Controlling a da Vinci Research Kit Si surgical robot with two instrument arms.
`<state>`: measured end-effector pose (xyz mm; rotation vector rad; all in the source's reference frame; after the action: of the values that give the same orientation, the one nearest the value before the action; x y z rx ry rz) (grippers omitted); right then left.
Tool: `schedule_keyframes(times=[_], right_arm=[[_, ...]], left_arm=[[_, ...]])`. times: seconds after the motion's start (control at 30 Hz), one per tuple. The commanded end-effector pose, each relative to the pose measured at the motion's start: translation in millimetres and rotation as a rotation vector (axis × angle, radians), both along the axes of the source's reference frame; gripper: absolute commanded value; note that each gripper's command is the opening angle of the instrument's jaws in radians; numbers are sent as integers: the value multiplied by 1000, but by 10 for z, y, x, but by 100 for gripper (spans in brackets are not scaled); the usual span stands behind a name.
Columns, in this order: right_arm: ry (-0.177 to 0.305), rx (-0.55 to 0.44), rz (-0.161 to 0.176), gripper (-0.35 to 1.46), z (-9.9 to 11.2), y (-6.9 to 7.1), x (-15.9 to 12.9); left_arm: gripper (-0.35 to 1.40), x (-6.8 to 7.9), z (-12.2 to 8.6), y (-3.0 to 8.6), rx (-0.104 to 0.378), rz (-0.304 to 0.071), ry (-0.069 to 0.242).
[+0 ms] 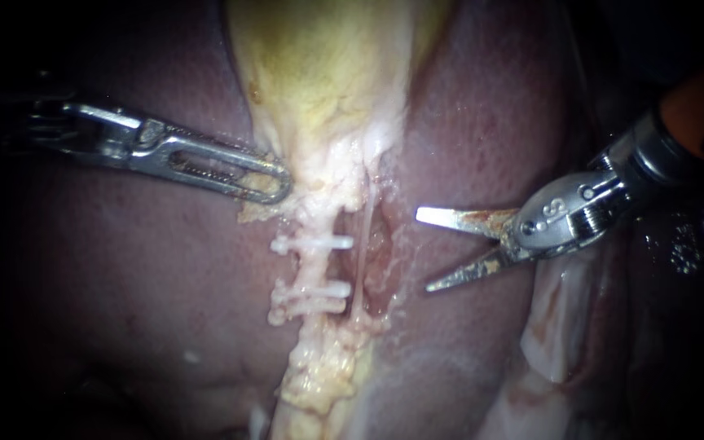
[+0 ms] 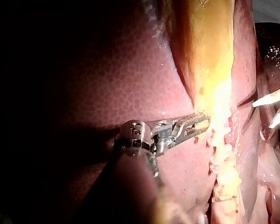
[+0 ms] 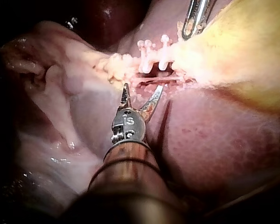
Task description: Go to the cutting position left tube
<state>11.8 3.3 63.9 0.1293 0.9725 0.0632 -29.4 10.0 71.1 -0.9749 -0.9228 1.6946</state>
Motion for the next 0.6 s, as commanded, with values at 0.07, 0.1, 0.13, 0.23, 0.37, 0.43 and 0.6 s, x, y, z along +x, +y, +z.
schedule_keyframes(times=[0.07,0.1,0.13,0.23,0.37,0.43,0.6], right_arm=[[0,0,0,143,0,0,0],[0,0,0,143,0,0,0],[0,0,0,143,0,0,0],[0,0,0,143,0,0,0],[0,0,0,143,0,0,0],[0,0,0,143,0,0,0],[6,2,-2,143,-1,-1,1]], left_arm=[[-35,5,-5,1,3,2,-2],[-35,8,-10,2,5,3,-3],[-35,13,-17,3,9,6,-6],[-35,29,-40,10,23,16,-12],[-35,45,-74,23,34,-19,-32],[-35,50,-89,28,31,-36,-46],[-35,53,-119,31,28,-53,-64]])
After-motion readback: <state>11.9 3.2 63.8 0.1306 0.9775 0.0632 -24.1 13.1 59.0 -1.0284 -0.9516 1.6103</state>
